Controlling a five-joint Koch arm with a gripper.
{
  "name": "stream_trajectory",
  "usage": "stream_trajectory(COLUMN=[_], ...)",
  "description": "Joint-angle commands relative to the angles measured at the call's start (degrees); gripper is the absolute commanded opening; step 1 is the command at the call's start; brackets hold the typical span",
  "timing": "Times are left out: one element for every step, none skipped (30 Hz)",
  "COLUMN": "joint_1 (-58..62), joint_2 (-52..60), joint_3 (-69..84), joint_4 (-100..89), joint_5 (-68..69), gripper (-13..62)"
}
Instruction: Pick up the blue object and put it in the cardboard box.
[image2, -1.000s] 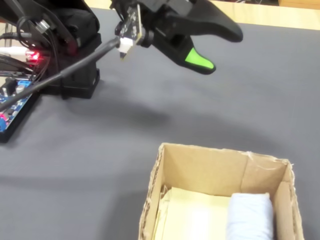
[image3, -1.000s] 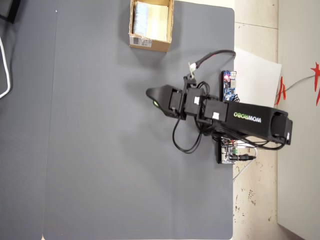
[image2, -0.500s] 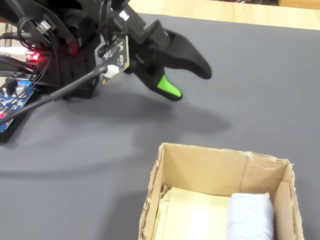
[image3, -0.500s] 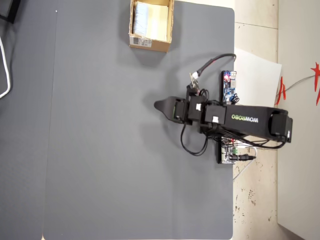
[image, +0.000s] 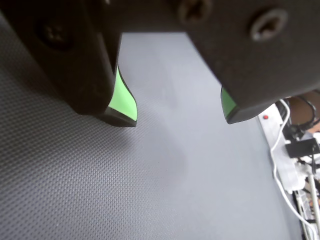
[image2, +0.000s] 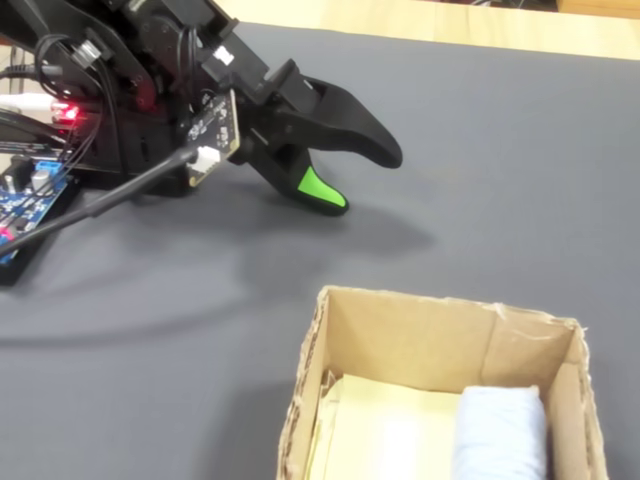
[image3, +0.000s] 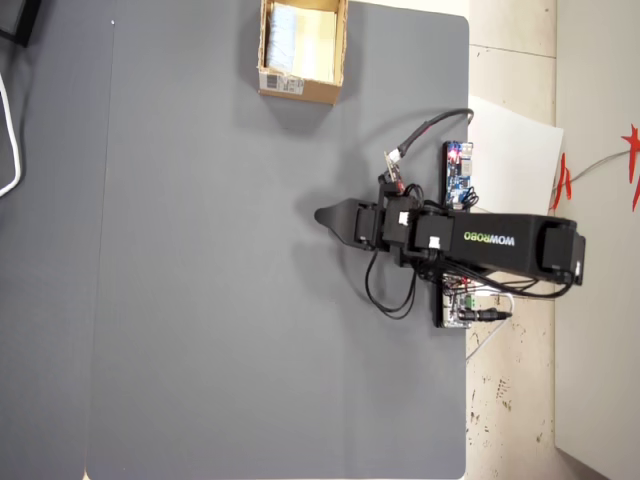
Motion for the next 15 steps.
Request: stream_trajectory(joint_1=[0.0, 0.0, 0.0, 0.0, 0.0, 0.0, 0.0, 0.0, 0.0, 0.0, 0.0, 0.1, 0.1, 0.1, 0.1], joint_2=[5.1, 5.1, 5.1, 5.1, 5.1, 5.1, 5.1, 5.1, 5.1, 5.1, 5.1, 5.1, 5.1, 5.1, 5.1], joint_3=[2.5, 2.5, 2.5, 2.5, 2.5, 2.5, 2.5, 2.5, 2.5, 2.5, 2.5, 2.5, 2.4, 2.5, 2.5], joint_4=[-2.6, -1.7, -1.0, -0.4, 0.4, 1.2, 2.3, 3.6, 4.9, 6.2, 7.3, 7.5, 7.6, 7.6, 7.6], joint_5=[3.4, 3.4, 3.4, 3.4, 3.4, 3.4, 3.3, 3.3, 3.3, 3.3, 3.3, 3.3, 3.3, 3.3, 3.3], gripper=[33.3, 33.3, 33.3, 33.3, 33.3, 33.3, 33.3, 33.4, 33.4, 33.4, 33.5, 33.5, 33.5, 33.5, 33.5])
